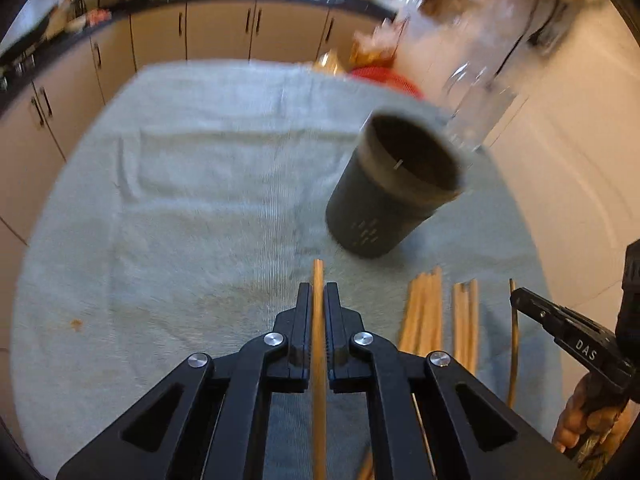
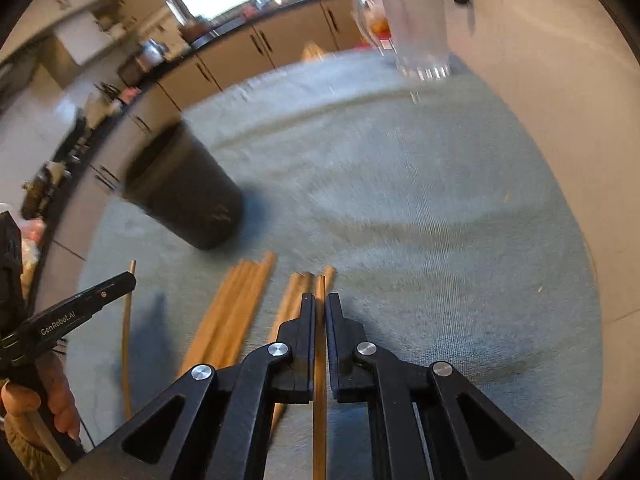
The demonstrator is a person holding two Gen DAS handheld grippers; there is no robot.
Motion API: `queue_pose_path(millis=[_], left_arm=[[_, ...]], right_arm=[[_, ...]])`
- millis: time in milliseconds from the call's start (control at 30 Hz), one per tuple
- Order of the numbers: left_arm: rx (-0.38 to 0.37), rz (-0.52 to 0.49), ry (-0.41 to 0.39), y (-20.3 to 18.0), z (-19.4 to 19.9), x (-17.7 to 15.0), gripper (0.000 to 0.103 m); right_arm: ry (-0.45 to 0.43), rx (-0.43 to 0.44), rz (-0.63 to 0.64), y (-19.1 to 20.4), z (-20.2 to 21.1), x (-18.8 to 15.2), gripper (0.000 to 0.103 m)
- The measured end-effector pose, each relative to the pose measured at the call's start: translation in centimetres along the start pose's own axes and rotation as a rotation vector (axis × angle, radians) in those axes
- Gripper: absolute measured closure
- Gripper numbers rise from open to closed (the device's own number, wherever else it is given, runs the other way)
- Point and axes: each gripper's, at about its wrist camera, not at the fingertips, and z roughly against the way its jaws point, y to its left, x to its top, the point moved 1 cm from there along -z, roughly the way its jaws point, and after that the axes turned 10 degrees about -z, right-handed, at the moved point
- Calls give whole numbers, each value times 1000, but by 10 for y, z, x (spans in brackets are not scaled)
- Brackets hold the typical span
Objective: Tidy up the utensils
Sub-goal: 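Lift the chopstick in the left tool over the black cup while the right tool carries its chopstick there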
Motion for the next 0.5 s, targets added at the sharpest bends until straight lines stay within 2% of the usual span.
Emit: queue_pose_path(millis=[200, 367, 500], left_arm=[[18, -58, -204, -20, 90, -14, 98], [28, -96, -306, -36, 141, -39, 98], [28, -130, -369, -46, 174, -59, 98]], right_arm=[[-172, 78, 50, 21, 65, -6, 97], [-293, 109, 106, 34, 118, -23, 97], [-341, 116, 154, 46, 147, -37, 97]])
